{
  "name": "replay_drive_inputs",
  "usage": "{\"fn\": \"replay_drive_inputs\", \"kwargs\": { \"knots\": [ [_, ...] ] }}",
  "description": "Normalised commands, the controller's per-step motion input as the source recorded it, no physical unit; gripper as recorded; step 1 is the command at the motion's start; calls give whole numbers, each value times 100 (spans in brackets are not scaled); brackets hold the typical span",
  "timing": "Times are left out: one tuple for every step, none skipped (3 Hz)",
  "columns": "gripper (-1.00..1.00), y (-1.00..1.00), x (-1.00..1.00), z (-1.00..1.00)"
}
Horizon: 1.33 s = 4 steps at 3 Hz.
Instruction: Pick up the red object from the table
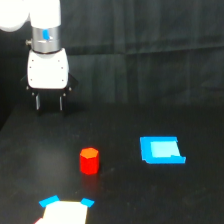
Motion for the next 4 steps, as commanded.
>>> {"fn": "replay_drive_inputs", "kwargs": {
  "knots": [
    [100, -100, 44, -36],
    [100, -100, 51, -100],
    [100, -96, 100, -96],
    [100, -42, 100, 46]
  ]
}}
